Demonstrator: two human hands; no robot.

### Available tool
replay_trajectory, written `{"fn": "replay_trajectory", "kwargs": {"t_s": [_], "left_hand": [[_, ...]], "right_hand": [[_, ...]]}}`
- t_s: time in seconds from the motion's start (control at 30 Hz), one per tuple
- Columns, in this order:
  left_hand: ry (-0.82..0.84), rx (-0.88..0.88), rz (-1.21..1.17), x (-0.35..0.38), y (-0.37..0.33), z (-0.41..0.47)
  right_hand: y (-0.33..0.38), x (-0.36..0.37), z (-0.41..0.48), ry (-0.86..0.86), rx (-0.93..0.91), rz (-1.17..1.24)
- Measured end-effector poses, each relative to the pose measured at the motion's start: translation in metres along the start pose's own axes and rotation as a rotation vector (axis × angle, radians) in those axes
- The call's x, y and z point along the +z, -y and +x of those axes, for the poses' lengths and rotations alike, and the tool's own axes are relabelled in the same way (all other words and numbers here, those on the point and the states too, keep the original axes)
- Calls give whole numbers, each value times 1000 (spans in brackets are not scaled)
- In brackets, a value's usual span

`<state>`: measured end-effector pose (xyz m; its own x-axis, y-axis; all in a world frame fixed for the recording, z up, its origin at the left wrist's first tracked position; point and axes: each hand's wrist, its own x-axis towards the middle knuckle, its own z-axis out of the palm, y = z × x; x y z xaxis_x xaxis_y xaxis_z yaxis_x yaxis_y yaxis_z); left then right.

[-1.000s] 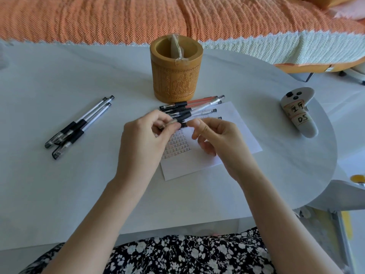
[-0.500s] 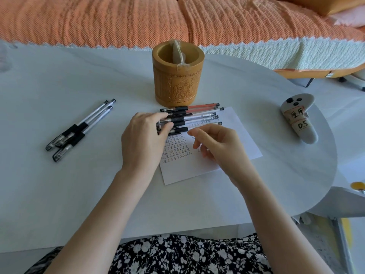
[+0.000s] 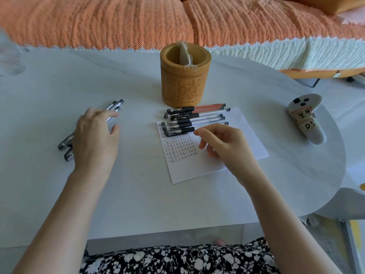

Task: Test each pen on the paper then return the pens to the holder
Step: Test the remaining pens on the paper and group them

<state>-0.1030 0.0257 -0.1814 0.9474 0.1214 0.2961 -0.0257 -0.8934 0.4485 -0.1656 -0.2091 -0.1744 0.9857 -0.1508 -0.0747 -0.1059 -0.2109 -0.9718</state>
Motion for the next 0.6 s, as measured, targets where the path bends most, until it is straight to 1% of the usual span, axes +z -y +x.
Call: {"fn": "replay_trajectory", "kwargs": {"t_s": [0.13,0.23,0.33,0.43,0.5,0.6], "left_hand": [[7,-2,28,-4,5,0],[18,-14,-3,-3,9,2],[20,-5,-107,-3,5,-1],[37,14,-268,-8,-10,-7],[52,70,-391,-16,-25,-16],[166,215,-555,-25,-49,-38]], "right_hand": [[0,2,0,4,1,-9],[0,4,0,11,2,-17],[-1,5,1,12,-3,-13],[0,6,0,15,-9,-5],[2,6,-1,28,-11,30],[7,8,-2,125,-21,148]]}}
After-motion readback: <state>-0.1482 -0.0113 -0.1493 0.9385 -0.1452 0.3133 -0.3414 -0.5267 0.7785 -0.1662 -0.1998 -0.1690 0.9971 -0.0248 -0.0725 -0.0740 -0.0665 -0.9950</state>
